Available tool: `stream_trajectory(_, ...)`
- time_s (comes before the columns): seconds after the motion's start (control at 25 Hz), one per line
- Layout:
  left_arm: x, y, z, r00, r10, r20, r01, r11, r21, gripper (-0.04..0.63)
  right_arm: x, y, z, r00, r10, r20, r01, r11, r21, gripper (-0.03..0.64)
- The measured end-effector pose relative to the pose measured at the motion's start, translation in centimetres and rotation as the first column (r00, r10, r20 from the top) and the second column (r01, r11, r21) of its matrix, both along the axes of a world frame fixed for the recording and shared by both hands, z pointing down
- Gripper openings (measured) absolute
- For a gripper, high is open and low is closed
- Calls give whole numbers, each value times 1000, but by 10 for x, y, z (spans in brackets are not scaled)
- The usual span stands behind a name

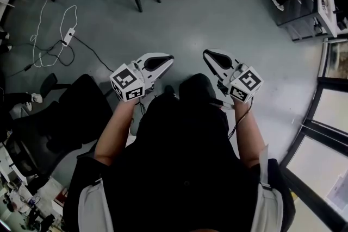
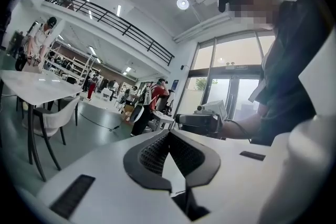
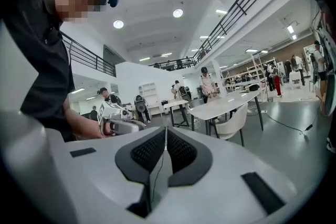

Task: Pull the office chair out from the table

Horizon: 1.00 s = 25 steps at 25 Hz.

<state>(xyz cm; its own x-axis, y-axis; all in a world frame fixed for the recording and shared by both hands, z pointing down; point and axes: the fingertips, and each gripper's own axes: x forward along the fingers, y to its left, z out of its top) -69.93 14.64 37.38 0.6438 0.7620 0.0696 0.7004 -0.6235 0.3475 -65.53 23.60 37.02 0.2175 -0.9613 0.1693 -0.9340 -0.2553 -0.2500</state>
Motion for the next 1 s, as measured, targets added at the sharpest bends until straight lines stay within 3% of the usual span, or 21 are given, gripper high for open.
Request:
stream_trajectory(0.36,56,-9,17,999,-32,35,31,999,17,12,44,-23,15,994,-110,-6,110,994,11,21)
stream_trajectory(0.56,108,-20,23,997,-56,51,53,997,48,12,101,-40,19,988,-154,-19,155,988,25,21)
stream_trajectory(1.0,259,-28,15,987,-138,78,128,985,116,12,249,-44,3,960,-264,-97,261,964,-47,21)
